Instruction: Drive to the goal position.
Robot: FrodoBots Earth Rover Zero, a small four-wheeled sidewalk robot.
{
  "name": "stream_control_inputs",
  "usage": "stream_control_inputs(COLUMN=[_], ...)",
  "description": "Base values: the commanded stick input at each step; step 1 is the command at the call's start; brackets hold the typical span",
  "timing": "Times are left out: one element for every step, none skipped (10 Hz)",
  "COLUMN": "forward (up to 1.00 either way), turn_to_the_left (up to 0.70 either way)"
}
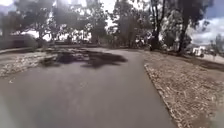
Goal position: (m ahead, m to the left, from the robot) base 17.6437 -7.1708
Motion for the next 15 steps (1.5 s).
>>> stream_control_inputs(forward=[0.7, 0.7, 0.7, 0.7, 0.7, 0.7, 0.7, 0.7, 0.7, 0.7, 0.7, 0.7, 0.7, 0.7, 0.7], turn_to_the_left=[-0.06, -0.04, -0.02, 0.0, -0.04, -0.03, -0.01, 0.0, 0.0, 0.0, 0.0, 0.0, 0.0, 0.0, 0.0])
